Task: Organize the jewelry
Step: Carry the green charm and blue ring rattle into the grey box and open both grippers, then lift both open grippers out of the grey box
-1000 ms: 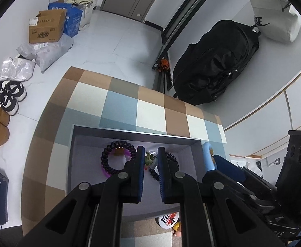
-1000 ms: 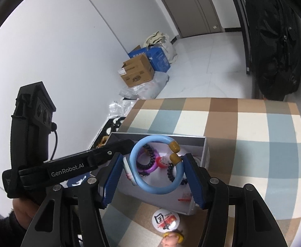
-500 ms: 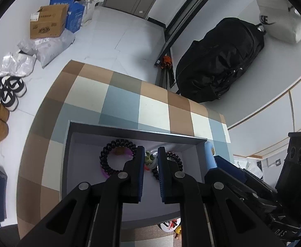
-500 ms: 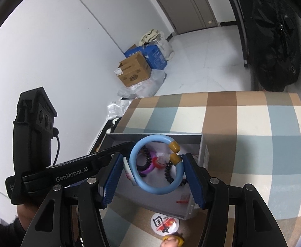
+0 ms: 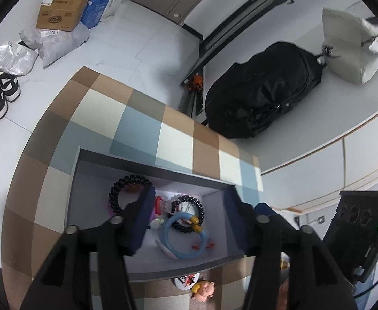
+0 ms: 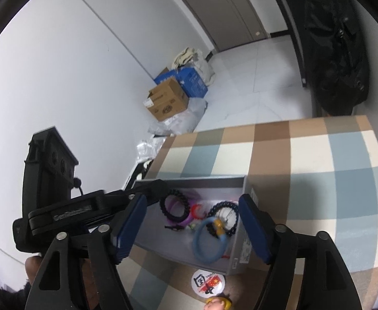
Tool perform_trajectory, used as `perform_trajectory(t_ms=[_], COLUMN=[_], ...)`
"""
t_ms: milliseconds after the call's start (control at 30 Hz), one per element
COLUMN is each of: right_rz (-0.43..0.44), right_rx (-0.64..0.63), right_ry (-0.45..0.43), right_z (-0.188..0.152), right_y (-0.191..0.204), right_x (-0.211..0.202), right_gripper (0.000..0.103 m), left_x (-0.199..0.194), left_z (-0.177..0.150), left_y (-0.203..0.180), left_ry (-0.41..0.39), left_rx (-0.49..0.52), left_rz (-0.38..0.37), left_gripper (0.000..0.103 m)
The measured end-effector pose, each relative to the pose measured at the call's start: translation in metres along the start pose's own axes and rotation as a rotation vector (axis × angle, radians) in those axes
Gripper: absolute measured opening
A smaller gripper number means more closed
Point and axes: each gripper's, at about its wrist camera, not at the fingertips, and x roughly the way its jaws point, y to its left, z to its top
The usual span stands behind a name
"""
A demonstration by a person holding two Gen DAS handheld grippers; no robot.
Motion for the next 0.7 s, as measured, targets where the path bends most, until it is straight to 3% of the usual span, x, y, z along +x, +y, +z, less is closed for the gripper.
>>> perform_trajectory(t_ms=[167, 267, 367, 433, 700], right_rz=[-0.003, -0.007, -0.022, -0.019, -0.063], right_rx=[0.042, 0.055, 0.047, 0.049, 0.028], right_ry=[-0.031, -0.035, -0.031, -0.013, -0.016], right_z=[0.001, 0.001, -0.002, -0.005, -0.021], right_y=[-0.009, -0.012, -0.011, -0.012, -0.015], right_x=[-0.007, -0.009, -0.009, -0.008, -0.020], right_gripper=[0.084, 0.084, 0.085, 0.087, 0.091], left_x=[0.001, -0.002, -0.010, -0.013, -0.019], left_z=[-0.003, -0.008, -0.015, -0.019, -0.034], left_y=[0.000, -0.014, -0.023, -0.025, -0.025], left_ry=[0.007, -0.007, -0.050, -0.066, -0.100], left_rx=[0.007, 0.099, 0.171, 0.187, 0.213], left_rz=[0.037, 0.163, 0.218, 0.236, 0.273], left_gripper=[0.052, 0.052, 0.054, 0.066, 0.067])
